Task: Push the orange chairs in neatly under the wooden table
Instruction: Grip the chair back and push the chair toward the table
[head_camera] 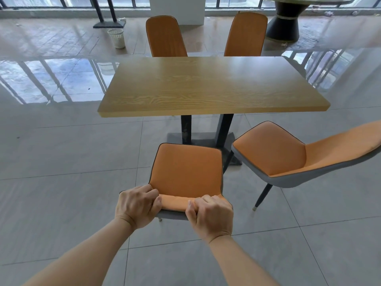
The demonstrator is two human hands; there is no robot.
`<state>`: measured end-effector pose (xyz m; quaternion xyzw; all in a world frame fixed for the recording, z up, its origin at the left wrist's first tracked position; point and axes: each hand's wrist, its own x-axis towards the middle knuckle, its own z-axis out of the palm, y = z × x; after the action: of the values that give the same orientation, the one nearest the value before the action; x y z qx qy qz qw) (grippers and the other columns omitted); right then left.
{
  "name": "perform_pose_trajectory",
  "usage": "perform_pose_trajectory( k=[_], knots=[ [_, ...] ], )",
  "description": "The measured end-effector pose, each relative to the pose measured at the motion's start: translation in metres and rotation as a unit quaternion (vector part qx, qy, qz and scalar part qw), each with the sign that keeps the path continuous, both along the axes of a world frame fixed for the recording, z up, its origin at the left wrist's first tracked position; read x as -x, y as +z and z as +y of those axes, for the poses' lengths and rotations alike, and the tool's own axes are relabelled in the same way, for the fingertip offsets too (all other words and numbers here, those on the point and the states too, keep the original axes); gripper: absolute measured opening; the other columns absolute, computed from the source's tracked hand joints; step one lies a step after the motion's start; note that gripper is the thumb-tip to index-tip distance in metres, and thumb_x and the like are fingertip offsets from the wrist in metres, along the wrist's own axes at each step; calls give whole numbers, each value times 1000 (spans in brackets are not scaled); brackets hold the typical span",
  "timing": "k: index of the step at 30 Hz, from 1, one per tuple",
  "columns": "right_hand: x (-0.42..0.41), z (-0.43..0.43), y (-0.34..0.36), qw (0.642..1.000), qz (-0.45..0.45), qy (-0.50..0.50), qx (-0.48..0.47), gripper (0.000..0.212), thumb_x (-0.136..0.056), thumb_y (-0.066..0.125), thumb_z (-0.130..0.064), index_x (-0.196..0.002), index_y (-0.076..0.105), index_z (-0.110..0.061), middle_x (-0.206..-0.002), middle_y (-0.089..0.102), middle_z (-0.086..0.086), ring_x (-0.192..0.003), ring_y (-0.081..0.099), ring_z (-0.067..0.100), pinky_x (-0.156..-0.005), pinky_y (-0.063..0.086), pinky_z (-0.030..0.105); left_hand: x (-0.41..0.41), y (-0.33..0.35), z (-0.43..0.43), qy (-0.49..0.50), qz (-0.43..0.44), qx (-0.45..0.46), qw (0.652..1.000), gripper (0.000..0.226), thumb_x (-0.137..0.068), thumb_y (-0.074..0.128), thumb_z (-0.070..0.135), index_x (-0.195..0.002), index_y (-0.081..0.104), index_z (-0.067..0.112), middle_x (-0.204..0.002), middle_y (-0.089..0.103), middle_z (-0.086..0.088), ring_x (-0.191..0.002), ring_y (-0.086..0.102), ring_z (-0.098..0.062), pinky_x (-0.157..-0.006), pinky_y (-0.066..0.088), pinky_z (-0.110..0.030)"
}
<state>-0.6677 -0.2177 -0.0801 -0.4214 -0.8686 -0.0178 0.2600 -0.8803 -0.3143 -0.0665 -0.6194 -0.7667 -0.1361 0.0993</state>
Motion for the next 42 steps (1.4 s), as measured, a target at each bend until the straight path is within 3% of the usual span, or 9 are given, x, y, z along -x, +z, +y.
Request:
perform_pose_trajectory(
  k=[4, 13, 32, 42],
  knots=[
    [19, 12, 2, 1000, -3, -9, 7, 55, -96, 33, -49, -54, 59, -24, -54, 57, -5, -50, 46, 19, -50, 36, 25, 21, 0, 17, -7, -5, 8, 1000, 39, -90, 38, 43, -62, 53, 21, -61, 51, 6, -49, 52, -20, -45, 25, -21],
    [55, 37, 3, 999, -17, -26, 14, 47, -94, 44, -47, -55, 58, -24, -55, 56, -7, -51, 47, 16, -49, 41, 26, 64, -3, 51, -28, -17, 16, 999, 37, -89, 39, 44, -63, 52, 21, -62, 52, 5, -52, 53, -20, -44, 31, -22],
    [54, 35, 2, 999, -5, -37, 29, 51, -97, 36, -49, -59, 62, -25, -59, 59, -8, -54, 49, 14, -51, 43, 27, 60, -2, 52, -40, -35, 26, 998, 35, -88, 41, 42, -62, 49, 20, -62, 50, 3, -51, 47, -21, -44, 34, -27],
    [52, 36, 9, 996, -43, -24, 71, 54, -96, 34, -47, -55, 60, -25, -55, 57, -7, -53, 45, 16, -51, 38, 24, 48, 15, 47, 17, -37, 99, 994, 32, -92, 31, 42, -66, 40, 24, -65, 51, 5, -60, 49, -20, -58, 34, -31]
  ],
)
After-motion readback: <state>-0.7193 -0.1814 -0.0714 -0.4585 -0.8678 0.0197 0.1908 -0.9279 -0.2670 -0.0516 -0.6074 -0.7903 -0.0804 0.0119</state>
